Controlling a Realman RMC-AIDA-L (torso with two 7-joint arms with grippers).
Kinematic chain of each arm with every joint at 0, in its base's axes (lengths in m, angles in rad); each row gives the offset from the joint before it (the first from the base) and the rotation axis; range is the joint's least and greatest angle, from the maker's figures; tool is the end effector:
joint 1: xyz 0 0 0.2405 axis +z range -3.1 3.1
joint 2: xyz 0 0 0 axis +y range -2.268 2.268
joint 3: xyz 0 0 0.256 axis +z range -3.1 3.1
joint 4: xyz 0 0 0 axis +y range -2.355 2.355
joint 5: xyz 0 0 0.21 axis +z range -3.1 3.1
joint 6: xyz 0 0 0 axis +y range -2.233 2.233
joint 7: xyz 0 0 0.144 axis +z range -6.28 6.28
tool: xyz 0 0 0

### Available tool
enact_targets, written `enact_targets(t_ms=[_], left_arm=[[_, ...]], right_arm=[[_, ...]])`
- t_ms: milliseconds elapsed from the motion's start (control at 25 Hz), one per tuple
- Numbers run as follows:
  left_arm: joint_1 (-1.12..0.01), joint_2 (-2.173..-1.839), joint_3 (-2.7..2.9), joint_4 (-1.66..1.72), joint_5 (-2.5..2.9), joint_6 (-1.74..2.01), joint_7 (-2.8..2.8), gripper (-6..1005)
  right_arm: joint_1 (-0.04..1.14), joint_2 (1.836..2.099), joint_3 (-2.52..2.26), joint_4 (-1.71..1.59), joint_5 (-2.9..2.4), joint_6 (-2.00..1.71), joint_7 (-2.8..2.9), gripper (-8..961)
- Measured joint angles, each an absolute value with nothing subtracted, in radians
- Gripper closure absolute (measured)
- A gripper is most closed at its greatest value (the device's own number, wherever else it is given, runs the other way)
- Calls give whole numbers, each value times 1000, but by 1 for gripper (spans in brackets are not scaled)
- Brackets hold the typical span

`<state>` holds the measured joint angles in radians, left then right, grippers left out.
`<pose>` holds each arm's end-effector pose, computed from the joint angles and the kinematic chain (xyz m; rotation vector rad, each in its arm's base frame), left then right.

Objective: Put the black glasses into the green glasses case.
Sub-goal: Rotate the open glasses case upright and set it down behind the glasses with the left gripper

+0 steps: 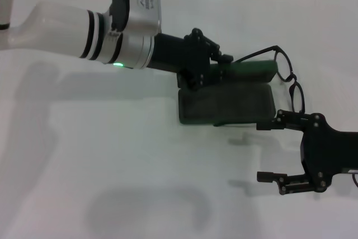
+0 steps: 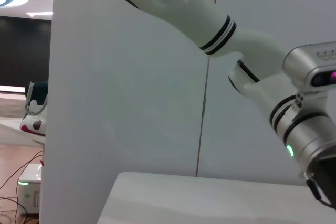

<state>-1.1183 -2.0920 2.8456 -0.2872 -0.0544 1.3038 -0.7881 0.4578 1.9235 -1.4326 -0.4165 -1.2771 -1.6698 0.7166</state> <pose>-0.1666 0.4011 -0.0751 -2.9068 0.2385 -0.3377 0.2554 0.2762 -0.0163 -2.8415 -0.1710 0.9668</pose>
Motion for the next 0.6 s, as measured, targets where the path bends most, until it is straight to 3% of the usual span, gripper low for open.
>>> enact_targets(t_ms=[560, 600], left_arm=[[-1055, -2090, 2844, -292, -223, 1323, -699, 625], [-1040, -2088, 2844, -292, -270, 1335, -700, 565]], right_arm=[[428, 1927, -1219, -405, -1269, -1666, 779, 145], [420, 1930, -1171, -408, -1269, -1663, 804, 145]])
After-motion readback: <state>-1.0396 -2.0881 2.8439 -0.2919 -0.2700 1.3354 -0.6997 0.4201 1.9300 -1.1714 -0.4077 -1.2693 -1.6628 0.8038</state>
